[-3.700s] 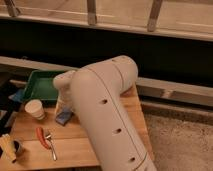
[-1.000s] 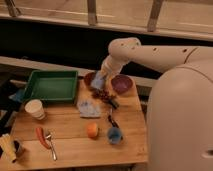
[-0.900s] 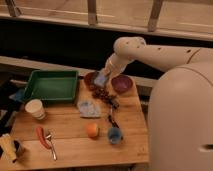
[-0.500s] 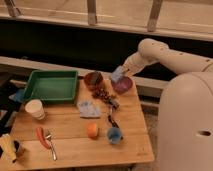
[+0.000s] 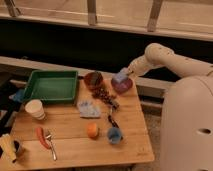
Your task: Place sponge in purple bowl
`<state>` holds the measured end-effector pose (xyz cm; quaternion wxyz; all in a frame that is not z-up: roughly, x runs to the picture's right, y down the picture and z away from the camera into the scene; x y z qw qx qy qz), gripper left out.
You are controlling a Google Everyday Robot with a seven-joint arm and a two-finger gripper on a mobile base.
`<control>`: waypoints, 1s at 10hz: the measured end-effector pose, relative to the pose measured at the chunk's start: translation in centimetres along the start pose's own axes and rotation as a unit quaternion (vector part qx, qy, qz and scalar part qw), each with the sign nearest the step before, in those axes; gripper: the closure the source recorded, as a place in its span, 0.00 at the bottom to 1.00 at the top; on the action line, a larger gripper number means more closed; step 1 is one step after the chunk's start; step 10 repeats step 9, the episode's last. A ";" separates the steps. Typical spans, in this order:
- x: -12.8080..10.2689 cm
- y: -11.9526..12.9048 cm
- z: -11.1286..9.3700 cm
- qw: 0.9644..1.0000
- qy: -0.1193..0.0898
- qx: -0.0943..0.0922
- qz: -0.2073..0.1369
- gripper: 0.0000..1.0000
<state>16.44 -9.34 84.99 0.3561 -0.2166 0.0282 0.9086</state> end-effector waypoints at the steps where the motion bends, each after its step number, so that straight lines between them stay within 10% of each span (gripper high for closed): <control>1: -0.2 0.1 0.2 1.000 0.000 0.002 -0.002 0.62; 5: -0.9 -0.2 1.5 1.000 0.006 0.004 0.008 0.24; 10: -0.8 -0.5 2.2 1.000 0.010 0.003 0.011 0.20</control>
